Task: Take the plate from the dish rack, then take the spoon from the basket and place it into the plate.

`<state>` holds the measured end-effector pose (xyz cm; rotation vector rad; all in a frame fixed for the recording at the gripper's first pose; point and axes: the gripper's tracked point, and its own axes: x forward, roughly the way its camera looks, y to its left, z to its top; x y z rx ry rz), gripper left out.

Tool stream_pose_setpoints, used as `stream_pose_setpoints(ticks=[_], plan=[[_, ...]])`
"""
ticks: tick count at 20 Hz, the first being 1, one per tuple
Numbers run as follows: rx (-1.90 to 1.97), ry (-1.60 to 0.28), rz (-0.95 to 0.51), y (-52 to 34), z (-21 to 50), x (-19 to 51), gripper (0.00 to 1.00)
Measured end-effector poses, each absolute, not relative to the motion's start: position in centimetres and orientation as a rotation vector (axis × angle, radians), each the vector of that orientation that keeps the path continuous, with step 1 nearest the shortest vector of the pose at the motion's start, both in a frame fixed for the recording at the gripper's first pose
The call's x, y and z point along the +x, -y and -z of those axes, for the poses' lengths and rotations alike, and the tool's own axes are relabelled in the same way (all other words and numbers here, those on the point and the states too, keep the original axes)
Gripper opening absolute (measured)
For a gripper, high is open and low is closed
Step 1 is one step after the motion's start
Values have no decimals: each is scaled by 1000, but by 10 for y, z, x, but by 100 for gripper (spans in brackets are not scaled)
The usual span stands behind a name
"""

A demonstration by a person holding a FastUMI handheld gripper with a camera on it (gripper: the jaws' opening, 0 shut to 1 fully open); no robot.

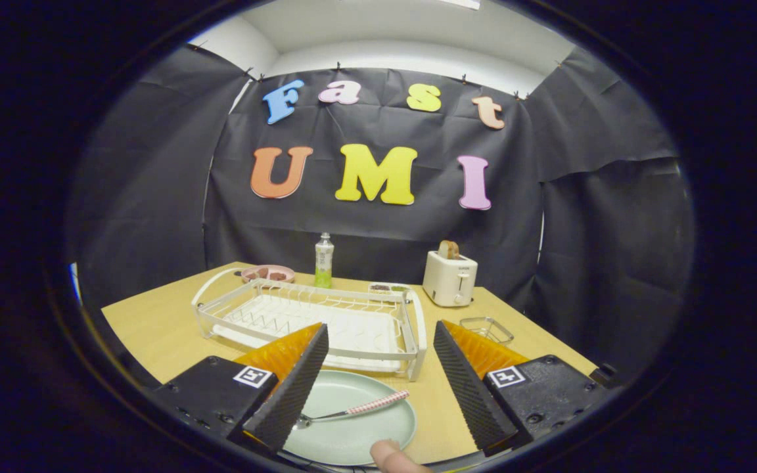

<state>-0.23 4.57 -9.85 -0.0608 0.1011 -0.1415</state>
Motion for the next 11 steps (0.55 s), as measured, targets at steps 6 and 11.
stream_pose_setpoints(ticks=[6, 11], plan=[[-20, -81, 171, -29, 77, -20, 100], [6, -74, 189, -13, 64, -35, 100]])
